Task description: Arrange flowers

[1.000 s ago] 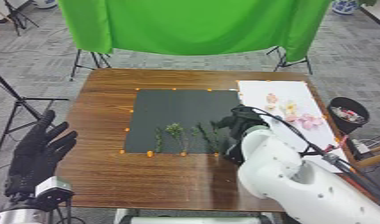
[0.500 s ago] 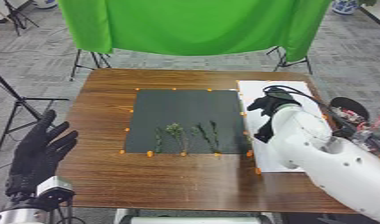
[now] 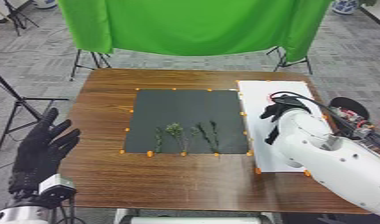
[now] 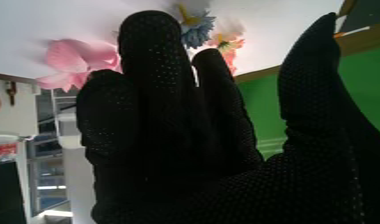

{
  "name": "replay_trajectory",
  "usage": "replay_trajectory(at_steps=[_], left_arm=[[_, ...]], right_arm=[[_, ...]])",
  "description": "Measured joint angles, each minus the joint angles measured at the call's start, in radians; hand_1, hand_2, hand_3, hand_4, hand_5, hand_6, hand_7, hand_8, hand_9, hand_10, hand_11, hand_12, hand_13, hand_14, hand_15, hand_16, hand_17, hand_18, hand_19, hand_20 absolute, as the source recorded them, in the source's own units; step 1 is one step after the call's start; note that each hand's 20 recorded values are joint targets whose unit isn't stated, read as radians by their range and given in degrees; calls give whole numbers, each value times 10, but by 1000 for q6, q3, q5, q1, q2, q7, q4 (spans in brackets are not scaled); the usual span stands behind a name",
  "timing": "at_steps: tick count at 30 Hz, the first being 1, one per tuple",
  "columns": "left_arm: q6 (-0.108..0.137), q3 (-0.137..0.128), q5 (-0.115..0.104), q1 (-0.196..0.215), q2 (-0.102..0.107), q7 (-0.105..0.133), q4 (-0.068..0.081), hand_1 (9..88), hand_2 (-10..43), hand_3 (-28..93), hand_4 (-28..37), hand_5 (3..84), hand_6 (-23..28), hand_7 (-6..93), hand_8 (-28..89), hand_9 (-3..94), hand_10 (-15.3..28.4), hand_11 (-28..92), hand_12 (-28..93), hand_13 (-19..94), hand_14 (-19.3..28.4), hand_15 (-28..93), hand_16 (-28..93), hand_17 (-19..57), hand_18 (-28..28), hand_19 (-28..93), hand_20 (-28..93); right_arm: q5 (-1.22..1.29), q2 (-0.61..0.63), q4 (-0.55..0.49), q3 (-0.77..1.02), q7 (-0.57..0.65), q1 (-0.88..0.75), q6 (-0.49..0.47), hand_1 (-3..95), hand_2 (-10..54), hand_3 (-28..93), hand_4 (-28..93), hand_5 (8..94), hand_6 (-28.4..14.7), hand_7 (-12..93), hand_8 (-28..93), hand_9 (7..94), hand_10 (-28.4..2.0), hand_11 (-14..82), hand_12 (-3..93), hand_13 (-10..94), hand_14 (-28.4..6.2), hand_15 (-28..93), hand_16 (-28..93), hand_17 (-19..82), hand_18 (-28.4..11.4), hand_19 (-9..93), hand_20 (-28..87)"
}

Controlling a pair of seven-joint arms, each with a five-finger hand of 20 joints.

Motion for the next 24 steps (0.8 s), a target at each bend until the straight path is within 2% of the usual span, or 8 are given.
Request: replay_trajectory(at_steps=[6,11,18,22,24], left_arm=[[-2,10,10,-19,-4,-14,3,304,75,633,-205,310,63,88,-79,264,173,240,111,179,254,528,-113,-93,259,488,43],[-9,10,27,-29,-19,-35,6,304,74,633,-204,311,64,88,-80,263,172,240,111,179,254,529,-113,-93,258,488,44],[-12,13,26,-34,-22,-37,10,303,74,635,-205,312,64,88,-80,263,173,239,111,180,255,529,-114,-92,257,489,44],[-12,17,22,-35,-19,-35,12,303,74,635,-205,313,65,87,-80,264,173,238,110,179,255,529,-114,-93,255,488,44],[-12,18,21,-35,-17,-34,12,304,74,635,-206,314,65,86,-79,264,172,238,111,179,255,529,-113,-93,255,488,44]], right_arm=[[12,-7,33,-14,1,31,-1,322,-4,756,-200,512,-88,105,-81,654,-247,156,140,782,-138,559,102,603,-120,932,30],[40,-14,64,-17,9,45,-9,324,-5,755,-200,508,-85,106,-81,652,-246,156,140,779,-138,558,103,603,-119,932,24],[111,-28,106,-4,25,42,-32,330,1,753,-202,522,-72,116,-84,646,-241,154,141,767,-142,561,106,597,-122,932,17],[114,-33,113,-4,27,40,-37,364,-6,766,-208,569,-78,140,-85,646,-228,155,141,762,-136,555,105,585,-128,932,-13],[112,-36,113,-6,27,40,-38,416,-21,766,-215,597,-77,168,-87,657,-202,164,142,761,-130,549,105,582,-126,932,-35]])
